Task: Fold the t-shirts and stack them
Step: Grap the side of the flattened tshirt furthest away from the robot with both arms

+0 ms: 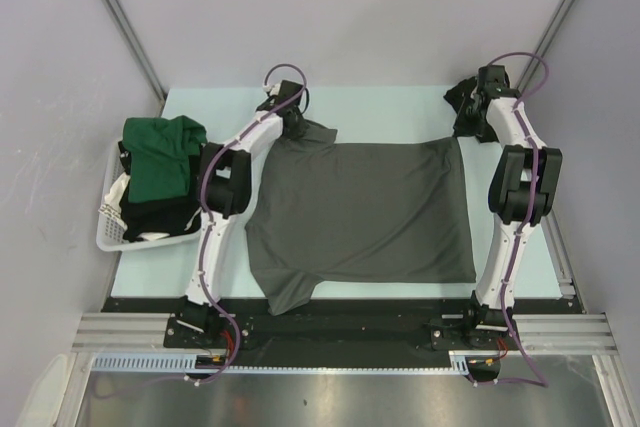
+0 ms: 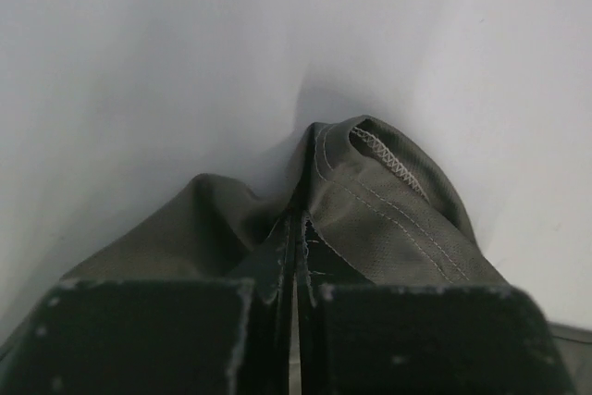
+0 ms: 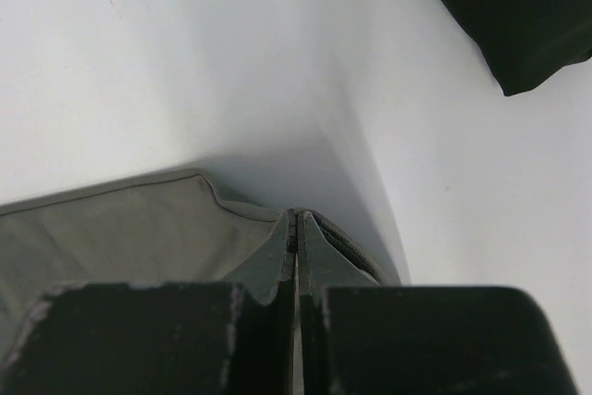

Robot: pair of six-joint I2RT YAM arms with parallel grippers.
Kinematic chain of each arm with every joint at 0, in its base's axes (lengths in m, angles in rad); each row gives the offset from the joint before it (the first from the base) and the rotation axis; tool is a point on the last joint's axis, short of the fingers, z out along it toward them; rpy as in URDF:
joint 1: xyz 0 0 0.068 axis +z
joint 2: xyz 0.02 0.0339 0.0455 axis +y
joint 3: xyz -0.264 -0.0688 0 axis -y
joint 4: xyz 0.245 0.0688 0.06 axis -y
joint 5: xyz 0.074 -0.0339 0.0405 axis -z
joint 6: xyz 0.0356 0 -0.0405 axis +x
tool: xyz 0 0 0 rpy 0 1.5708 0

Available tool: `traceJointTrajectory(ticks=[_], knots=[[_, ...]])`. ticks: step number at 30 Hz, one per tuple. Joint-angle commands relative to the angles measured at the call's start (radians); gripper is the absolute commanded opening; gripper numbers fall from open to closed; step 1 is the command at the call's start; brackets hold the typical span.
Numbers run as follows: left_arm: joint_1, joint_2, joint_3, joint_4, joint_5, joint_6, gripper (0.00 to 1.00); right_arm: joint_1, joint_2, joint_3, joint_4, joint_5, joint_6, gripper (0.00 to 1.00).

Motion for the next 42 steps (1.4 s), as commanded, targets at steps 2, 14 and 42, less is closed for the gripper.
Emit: traceJointTrajectory(ticks=[2,14,42], knots=[[0.023,-0.085,-0.077,-0.095,-0.07,0.051,0.0,-0.004,-0.078,-0.011,0.026,-0.021,0.012,0.0],[0.03,-0.15,-0.093,0.032,-0.014,0.089,0.2,-0.003,-0.058,-0.009,0.028,-0.045,0.021,0.0],[0.027,0.049,0.21,-0.049,0.014,0.103,0.37,-0.015,-0.024,0.031,0.012,-0.034,0.014,0.0]])
